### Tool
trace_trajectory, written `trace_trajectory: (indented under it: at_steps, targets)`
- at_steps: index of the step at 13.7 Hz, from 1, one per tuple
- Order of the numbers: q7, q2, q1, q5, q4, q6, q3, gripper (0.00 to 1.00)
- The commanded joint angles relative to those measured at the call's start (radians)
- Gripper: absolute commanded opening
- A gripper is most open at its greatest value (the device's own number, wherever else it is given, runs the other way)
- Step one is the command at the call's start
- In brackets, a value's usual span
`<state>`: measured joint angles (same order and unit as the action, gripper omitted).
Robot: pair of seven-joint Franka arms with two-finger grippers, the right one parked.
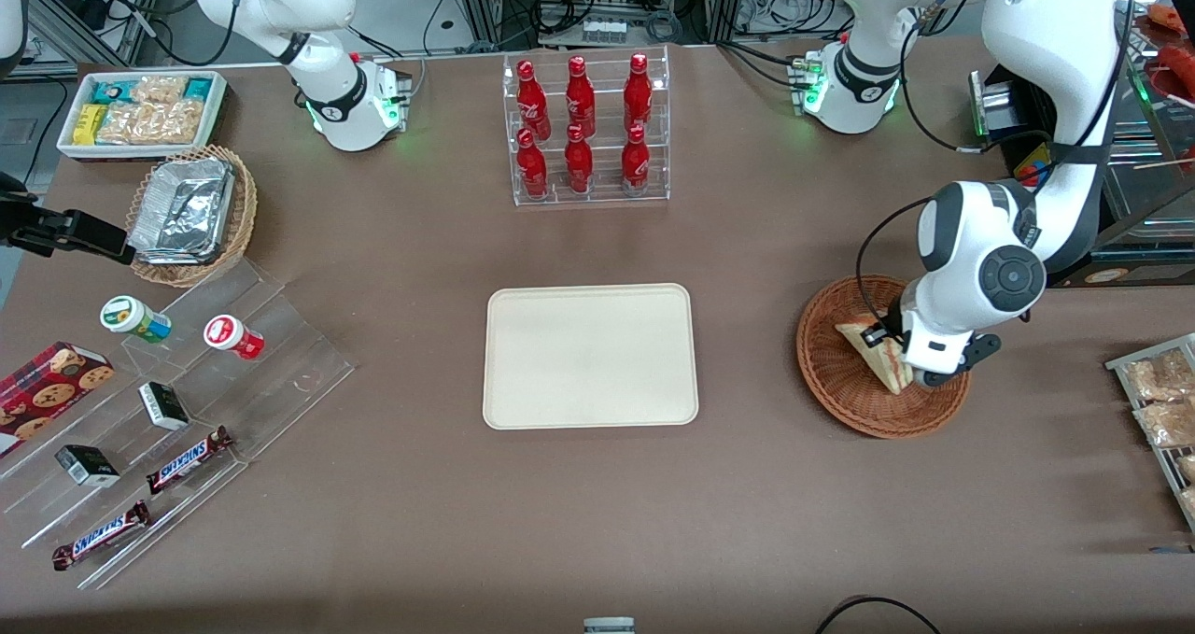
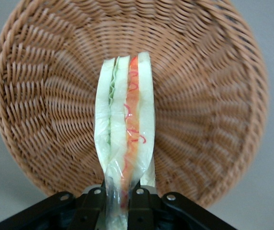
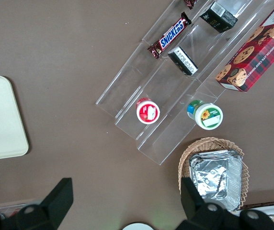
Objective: Place sandwich from basket to tray
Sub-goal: 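Close the left gripper on the sandwich and lift it, then carry the sandwich with the left gripper over the white tray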
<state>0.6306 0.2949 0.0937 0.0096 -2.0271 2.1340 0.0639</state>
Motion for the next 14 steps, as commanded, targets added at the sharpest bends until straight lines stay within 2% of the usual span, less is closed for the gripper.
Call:
trace_trajectory:
  at_steps: [1,6,14]
  targets:
    - [0.040,-0.019,0.066,0.013,0.114,-0.149,-0.004,0.00]
    - [0.060,0.022,0.265,0.001,0.235,-0.169,-0.001,0.00]
    - [0.043,0.294,0.509,0.003,0.520,-0.154,-0.001,0.00]
